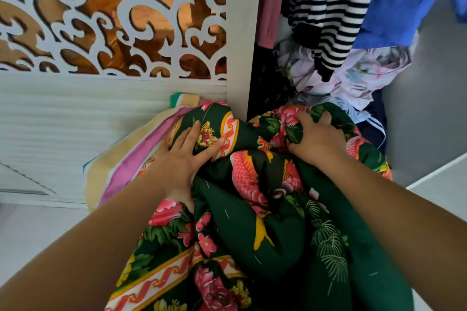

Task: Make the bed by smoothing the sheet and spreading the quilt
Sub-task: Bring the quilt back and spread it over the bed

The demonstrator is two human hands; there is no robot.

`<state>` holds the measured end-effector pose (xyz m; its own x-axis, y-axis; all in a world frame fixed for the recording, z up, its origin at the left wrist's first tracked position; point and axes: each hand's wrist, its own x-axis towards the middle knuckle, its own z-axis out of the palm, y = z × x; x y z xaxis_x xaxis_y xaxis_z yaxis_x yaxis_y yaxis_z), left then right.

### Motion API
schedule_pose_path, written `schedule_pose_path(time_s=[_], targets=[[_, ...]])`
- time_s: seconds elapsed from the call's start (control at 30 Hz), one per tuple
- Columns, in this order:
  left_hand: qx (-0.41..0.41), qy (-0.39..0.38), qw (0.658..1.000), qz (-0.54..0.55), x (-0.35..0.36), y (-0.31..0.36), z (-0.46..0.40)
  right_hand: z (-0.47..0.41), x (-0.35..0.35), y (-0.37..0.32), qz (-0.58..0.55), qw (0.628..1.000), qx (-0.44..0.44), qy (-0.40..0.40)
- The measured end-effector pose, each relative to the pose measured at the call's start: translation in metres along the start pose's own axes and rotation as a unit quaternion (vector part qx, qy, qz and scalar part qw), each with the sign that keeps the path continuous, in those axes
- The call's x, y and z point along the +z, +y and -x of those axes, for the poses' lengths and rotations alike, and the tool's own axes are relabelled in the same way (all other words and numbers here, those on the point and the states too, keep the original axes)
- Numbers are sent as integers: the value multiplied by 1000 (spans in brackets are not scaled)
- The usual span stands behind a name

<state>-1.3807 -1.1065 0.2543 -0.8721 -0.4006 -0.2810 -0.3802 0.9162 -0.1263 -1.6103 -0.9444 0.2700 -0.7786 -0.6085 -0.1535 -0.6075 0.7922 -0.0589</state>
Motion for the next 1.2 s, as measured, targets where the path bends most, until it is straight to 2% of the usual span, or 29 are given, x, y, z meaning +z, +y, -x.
schedule_pose_path(time_s=[0.13,0.23,0.3,0.4,0.57,0.63,0.7,0.77,0.87,0.97,1.03,1.2], targets=[[-10,29,996,78,15,5,22,21,-11,12,-41,999,22,19],[-31,63,992,108,27,10,34,32,-11,9,10,998,56,18],[-25,91,988,120,31,16,40,36,-10,3,38,999,39,1],[50,166,982,79,36,27,46,38,-9,-2,21,1000,-9,-1],[116,184,976,-9,28,44,45,42,0,1,-18,999,-40,12],[171,179,967,-55,20,53,43,45,5,3,-17,998,-48,24],[197,131,971,-34,15,56,38,47,10,2,-12,998,-57,32],[178,57,982,37,13,55,32,47,16,2,-8,997,-64,41],[147,13,974,173,14,49,22,43,22,3,-2,996,-69,59],[116,-25,959,259,21,45,9,38,26,2,12,995,-73,62],[89,-60,966,235,28,47,-1,36,30,-1,15,995,-75,60],[12,-67,990,126,42,65,-7,37,42,-2,35,992,-96,72]])
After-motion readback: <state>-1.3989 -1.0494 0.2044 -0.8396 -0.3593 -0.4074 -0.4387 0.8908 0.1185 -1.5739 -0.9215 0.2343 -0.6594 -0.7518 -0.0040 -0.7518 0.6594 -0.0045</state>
